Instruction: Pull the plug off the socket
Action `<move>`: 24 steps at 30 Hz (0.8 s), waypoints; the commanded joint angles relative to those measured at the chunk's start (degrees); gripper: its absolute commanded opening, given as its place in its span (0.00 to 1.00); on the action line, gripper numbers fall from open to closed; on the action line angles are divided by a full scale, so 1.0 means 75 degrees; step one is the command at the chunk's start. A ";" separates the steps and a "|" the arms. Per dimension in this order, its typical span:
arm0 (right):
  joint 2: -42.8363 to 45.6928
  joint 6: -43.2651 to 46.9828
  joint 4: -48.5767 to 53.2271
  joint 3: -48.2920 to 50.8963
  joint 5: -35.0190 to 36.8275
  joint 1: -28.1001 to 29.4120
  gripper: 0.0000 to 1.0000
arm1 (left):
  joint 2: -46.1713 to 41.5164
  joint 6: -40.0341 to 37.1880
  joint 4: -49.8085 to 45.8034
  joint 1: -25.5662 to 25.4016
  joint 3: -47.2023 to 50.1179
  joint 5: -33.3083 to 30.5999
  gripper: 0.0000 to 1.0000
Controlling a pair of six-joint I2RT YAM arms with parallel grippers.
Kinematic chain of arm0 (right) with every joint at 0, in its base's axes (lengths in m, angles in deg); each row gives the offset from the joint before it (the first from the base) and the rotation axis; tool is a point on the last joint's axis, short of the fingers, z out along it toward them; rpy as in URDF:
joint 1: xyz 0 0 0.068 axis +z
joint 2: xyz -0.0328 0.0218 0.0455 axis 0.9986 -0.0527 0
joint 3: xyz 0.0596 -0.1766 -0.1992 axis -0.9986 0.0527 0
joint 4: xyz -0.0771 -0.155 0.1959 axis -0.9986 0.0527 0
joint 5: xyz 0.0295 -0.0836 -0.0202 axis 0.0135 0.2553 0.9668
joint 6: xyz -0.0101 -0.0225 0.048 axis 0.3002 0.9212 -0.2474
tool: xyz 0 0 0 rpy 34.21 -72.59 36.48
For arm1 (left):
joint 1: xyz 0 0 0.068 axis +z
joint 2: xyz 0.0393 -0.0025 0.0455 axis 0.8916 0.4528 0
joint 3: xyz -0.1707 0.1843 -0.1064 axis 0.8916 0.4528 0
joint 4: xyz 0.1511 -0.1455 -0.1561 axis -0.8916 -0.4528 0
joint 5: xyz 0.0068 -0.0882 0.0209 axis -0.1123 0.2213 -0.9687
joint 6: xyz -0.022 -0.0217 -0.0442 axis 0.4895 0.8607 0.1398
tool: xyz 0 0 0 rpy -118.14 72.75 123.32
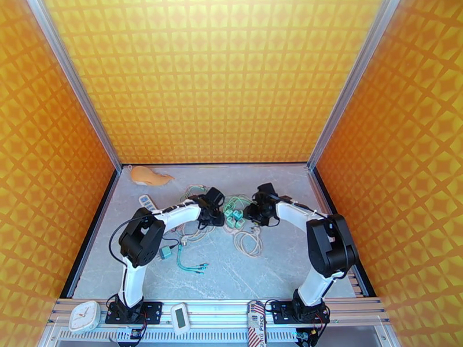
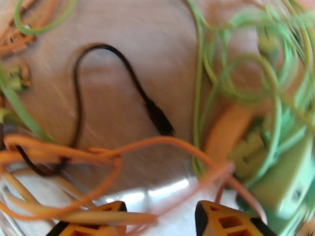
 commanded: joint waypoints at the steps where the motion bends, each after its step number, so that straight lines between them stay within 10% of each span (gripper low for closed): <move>1: 0.0096 -0.0468 -0.0319 0.0262 -0.0414 0.0428 0.50 | 0.0299 -0.0358 -0.0129 0.0266 -0.0562 -0.0051 0.52; 24: 0.2741 0.0709 0.0116 0.1425 0.2100 0.2017 0.66 | -0.2466 0.0074 -0.0375 0.0544 0.0943 0.0268 0.62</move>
